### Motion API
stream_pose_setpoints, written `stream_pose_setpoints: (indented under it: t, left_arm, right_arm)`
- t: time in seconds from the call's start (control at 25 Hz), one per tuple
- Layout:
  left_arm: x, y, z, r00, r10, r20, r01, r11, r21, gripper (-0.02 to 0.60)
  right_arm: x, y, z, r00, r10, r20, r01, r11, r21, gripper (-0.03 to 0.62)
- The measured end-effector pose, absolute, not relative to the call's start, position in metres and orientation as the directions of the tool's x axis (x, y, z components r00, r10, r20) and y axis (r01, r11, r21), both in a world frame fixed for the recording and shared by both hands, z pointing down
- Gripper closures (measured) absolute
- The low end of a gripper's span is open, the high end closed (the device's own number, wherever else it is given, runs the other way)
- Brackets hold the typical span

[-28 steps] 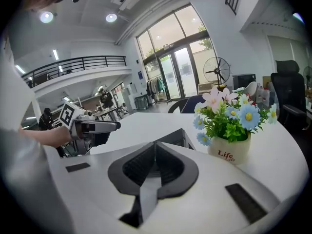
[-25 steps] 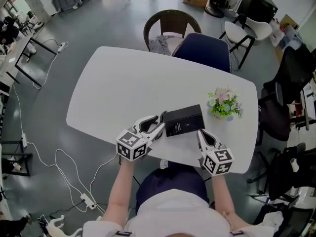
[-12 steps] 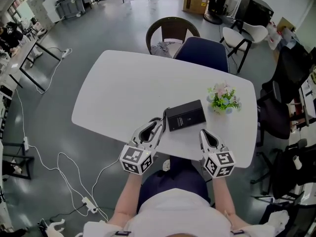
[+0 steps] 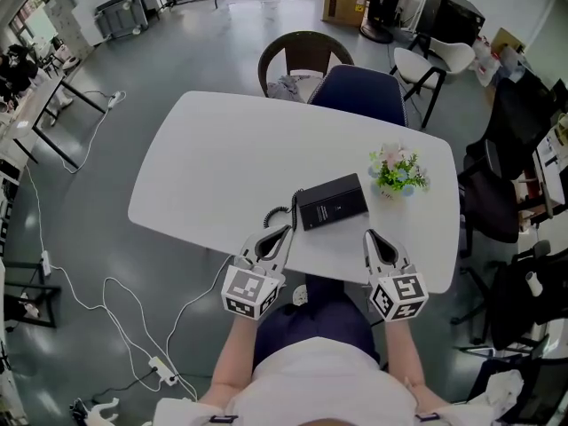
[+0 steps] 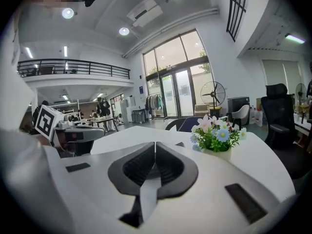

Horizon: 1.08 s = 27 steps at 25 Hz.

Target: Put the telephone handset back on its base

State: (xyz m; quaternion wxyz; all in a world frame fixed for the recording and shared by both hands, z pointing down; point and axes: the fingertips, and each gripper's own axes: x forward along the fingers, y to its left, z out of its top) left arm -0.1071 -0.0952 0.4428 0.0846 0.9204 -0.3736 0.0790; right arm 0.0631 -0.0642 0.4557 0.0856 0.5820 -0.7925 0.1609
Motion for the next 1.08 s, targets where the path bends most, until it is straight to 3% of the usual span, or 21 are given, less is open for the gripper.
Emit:
stream_pose_setpoints:
  t: [1.08]
  left_arm:
    - [-0.089, -0.105, 0.447, 0.703, -0.677, 0.218, -0.707, -0.700, 0.101, 0.567]
  right_arm:
    - [0.072, -0.070, 0.457, -0.307, -0.884, 0.353, -0.952, 0.282, -0.122, 0.560]
